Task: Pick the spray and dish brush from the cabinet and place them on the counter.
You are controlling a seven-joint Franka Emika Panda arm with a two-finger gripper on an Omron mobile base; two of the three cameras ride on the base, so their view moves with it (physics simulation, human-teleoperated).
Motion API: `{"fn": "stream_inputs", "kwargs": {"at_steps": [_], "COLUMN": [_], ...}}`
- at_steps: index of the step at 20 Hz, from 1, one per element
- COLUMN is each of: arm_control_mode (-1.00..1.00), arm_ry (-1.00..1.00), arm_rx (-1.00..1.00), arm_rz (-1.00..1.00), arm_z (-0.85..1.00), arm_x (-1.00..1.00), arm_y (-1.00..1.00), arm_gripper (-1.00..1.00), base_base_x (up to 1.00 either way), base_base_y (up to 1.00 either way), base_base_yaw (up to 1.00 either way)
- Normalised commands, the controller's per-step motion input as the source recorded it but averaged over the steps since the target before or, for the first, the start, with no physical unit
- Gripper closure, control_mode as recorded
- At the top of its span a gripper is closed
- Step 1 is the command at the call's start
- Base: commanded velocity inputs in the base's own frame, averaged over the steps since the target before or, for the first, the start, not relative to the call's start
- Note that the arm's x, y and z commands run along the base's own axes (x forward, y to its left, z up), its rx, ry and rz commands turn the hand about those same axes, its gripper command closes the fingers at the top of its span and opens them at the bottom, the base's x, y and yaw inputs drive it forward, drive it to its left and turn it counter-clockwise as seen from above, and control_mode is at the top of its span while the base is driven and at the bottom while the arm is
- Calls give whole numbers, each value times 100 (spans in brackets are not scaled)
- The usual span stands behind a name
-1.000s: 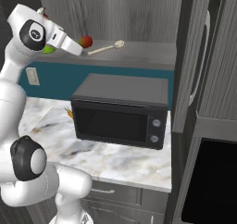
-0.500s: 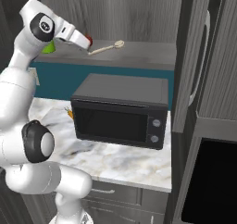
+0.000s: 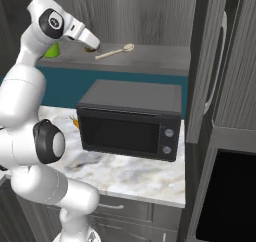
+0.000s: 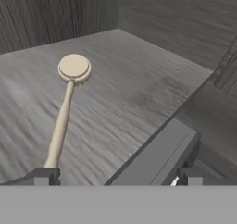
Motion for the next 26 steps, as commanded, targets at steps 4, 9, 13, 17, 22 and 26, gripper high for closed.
{"fn": "stream_inputs", "kwargs": {"at_steps": [4, 9, 13, 17, 22, 26], "arm_control_mode": [-100, -100, -100, -100, -100, -100], "arm_ry": [-5, -1, 0, 0, 6, 5], "arm_rx": [0, 0, 2, 1, 2, 1], "arm_rz": [0, 1, 3, 1, 1, 4], "arm_z": [-14, -20, -3, 0, -15, -2], "arm_x": [17, 36, 46, 39, 22, 43], "arm_y": [-2, -4, -3, -4, -5, 0], "arm_gripper": [-100, -100, -100, -100, -100, -100], "base_base_x": [0, 0, 0, 0, 0, 0], "base_base_y": [0, 0, 0, 0, 0, 0], "base_base_yaw": [0, 0, 0, 0, 0, 0]}}
